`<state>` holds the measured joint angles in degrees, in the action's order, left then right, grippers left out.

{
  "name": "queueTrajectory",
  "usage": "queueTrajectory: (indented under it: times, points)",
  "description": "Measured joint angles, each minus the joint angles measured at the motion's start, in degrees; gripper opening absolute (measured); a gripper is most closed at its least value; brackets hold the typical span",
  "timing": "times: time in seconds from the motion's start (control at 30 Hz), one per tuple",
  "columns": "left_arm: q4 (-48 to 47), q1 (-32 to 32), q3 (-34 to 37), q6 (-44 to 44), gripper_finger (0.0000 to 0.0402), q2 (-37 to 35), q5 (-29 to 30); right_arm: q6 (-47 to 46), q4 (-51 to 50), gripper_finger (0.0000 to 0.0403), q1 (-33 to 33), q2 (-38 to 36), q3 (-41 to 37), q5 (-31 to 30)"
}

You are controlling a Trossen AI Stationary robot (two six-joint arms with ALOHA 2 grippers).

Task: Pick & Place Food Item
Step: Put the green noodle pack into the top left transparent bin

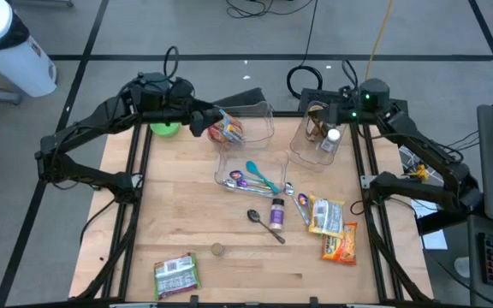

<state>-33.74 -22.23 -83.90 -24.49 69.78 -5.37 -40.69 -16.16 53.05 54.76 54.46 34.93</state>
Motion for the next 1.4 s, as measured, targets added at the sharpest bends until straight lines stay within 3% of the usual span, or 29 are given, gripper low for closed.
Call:
queueTrajectory:
  times: [0.2,0.4,0.6,0.8,1.13,1.4]
  points:
    - [-4.2,5.3,0.0,2.4,0.0351,0.0,0.0,-5.8,13.8,0.0279,-14.5,0.1,0.0,-0.5]
    - [-10.5,14.8,1.4,2.0,0.0351,0.0,0.7,-1.9,20.6,0.0279,-31.2,2.2,0.0,-13.3]
    - [-11.2,24.6,5.9,-5.9,0.0351,0.0,2.6,3.0,22.0,0.0279,-41.9,6.7,0.0,-24.0]
    - [-6.0,33.8,12.1,-17.2,0.0351,0.0,4.9,3.6,22.0,0.0279,-48.0,11.8,0.0,-24.4]
    - [2.4,47.0,13.1,-31.5,0.0351,4.3,20.1,14.4,36.9,0.0279,-57.0,15.0,0.0,-24.5]
    - [-1.2,48.3,3.9,-34.6,0.0351,15.9,17.8,15.4,30.7,0.0279,-67.3,12.3,0.0,-24.5]
